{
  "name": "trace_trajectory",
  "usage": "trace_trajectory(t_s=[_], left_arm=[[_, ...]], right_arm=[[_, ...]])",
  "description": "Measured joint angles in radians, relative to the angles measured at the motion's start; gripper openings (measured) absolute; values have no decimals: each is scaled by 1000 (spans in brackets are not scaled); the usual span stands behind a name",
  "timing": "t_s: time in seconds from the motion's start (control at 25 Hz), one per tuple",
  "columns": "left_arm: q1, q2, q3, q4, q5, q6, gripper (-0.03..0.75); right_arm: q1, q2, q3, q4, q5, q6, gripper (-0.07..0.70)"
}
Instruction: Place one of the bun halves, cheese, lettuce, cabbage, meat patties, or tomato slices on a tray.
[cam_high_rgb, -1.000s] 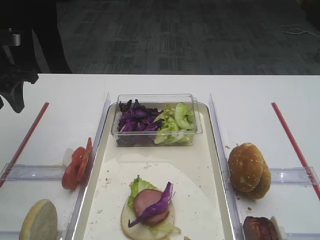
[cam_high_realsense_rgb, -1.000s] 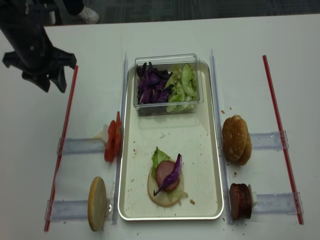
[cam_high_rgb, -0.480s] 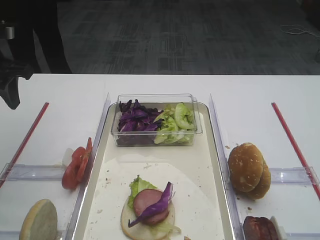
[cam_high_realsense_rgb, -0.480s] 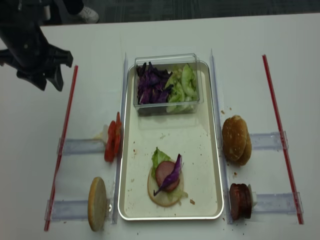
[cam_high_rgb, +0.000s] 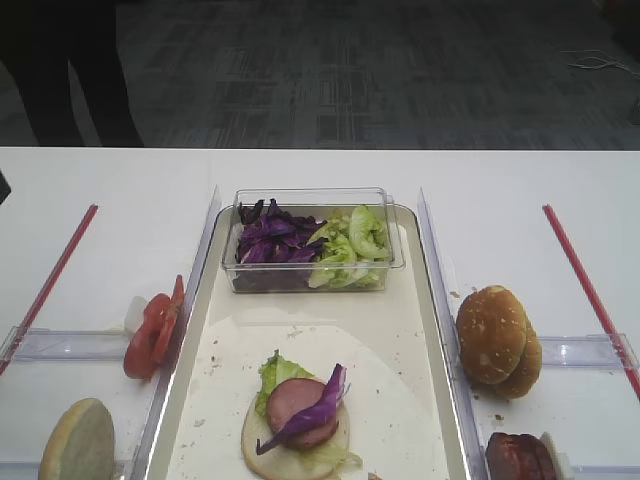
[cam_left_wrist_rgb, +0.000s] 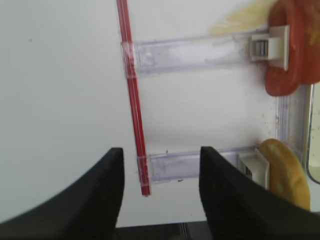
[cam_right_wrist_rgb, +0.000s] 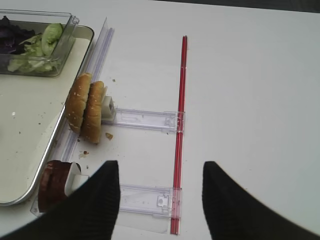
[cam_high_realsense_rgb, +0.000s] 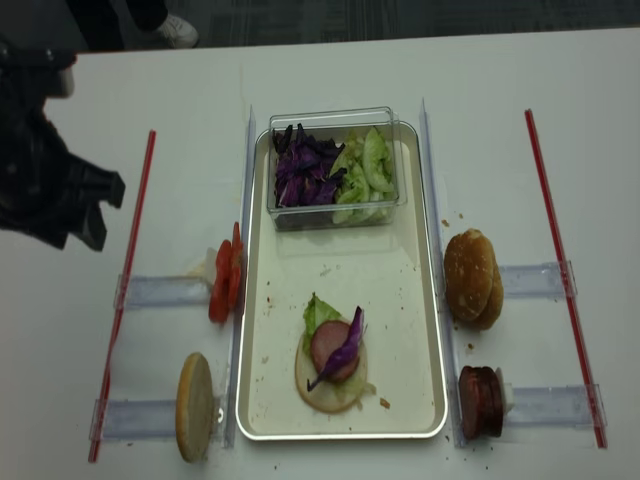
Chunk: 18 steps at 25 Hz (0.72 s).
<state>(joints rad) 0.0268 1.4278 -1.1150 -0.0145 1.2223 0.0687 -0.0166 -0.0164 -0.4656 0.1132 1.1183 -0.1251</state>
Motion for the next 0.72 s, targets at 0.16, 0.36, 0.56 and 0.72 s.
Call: trace_trajectory(t_s=[0.16,0.36,0.56,0.72], left_arm=[[2,-141,106,0,3,0,356],[2,-309,209,0,6,0,356],[2,-477,319,0,8,-1,356],[2,-613,390,0,14,-1,356]], right_arm=[[0,0,0,0,0,0,387],[0,0,0,0,0,0,387],[0,0,0,0,0,0,387],[0,0,0,0,0,0,387]])
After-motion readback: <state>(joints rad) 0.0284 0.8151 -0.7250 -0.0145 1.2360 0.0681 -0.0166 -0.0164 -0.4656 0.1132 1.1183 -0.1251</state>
